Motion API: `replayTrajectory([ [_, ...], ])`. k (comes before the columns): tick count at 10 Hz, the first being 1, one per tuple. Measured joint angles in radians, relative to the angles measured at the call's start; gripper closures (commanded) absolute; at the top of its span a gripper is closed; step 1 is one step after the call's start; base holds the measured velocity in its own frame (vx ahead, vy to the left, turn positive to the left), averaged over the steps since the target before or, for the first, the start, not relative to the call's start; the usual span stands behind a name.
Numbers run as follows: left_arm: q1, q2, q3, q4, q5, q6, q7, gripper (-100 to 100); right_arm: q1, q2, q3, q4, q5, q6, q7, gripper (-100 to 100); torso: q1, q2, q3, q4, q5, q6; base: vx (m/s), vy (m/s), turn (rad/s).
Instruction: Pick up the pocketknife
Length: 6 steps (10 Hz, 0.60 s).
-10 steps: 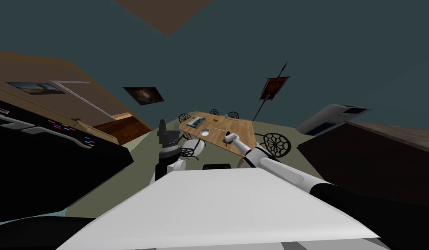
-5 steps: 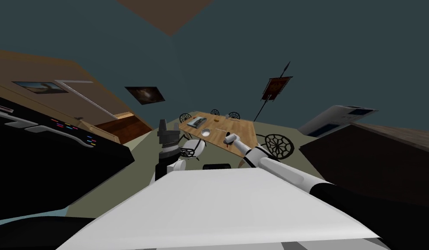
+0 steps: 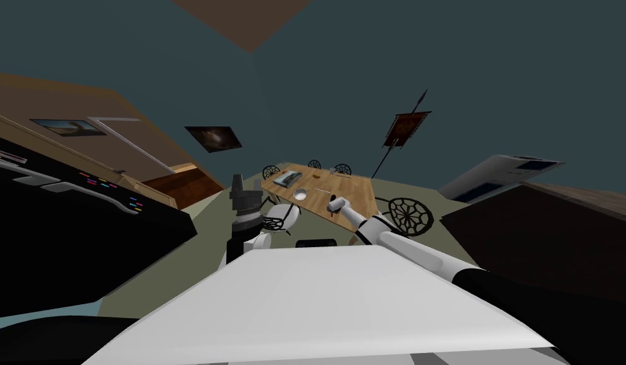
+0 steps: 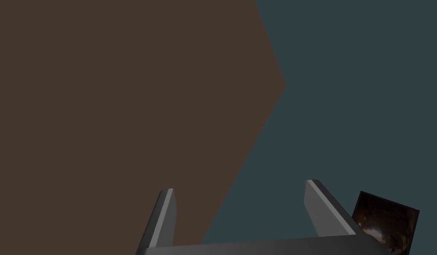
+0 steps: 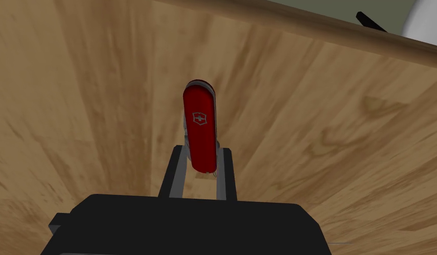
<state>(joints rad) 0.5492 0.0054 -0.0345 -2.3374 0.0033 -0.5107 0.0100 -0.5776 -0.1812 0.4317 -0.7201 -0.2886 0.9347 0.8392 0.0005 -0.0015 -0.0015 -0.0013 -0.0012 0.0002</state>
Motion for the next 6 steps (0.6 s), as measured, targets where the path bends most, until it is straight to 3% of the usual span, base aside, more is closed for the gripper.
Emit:
replayTrajectory([
  [2, 0.000, 0.000, 0.000, 0.000, 0.000, 0.000, 0.000, 0, 0.000, 0.000, 0.000, 0.000, 0.000, 0.000, 0.000, 100, 0.000, -0.002, -0.001, -0.001, 0.000, 0.000, 0.000, 0.000, 0.000],
  [3, 0.000, 0.000, 0.000, 0.000, 0.000, 0.000, 0.000, 0, 0.000, 0.000, 0.000, 0.000, 0.000, 0.000, 0.000, 0, 0.000, -0.002, -0.001, -0.001, 0.000, 0.000, 0.000, 0.000, 0.000],
  [4, 0.000, 0.000, 0.000, 0.000, 0.000, 0.000, 0.000, 0, 0.000, 0.000, 0.000, 0.000, 0.000, 0.000, 0.000, 100, 0.000, -0.002, -0.001, -0.001, 0.000, 0.000, -0.044, 0.011, -0.098],
  [6, 0.000, 0.000, 0.000, 0.000, 0.000, 0.000, 0.000, 0, -0.022, -0.006, -0.001, -0.014, -0.014, 0.028, 0.010, 100, 0.001, 0.002, 0.001, 0.000, 0.000, 0.000, -0.067, 0.024, -0.055],
])
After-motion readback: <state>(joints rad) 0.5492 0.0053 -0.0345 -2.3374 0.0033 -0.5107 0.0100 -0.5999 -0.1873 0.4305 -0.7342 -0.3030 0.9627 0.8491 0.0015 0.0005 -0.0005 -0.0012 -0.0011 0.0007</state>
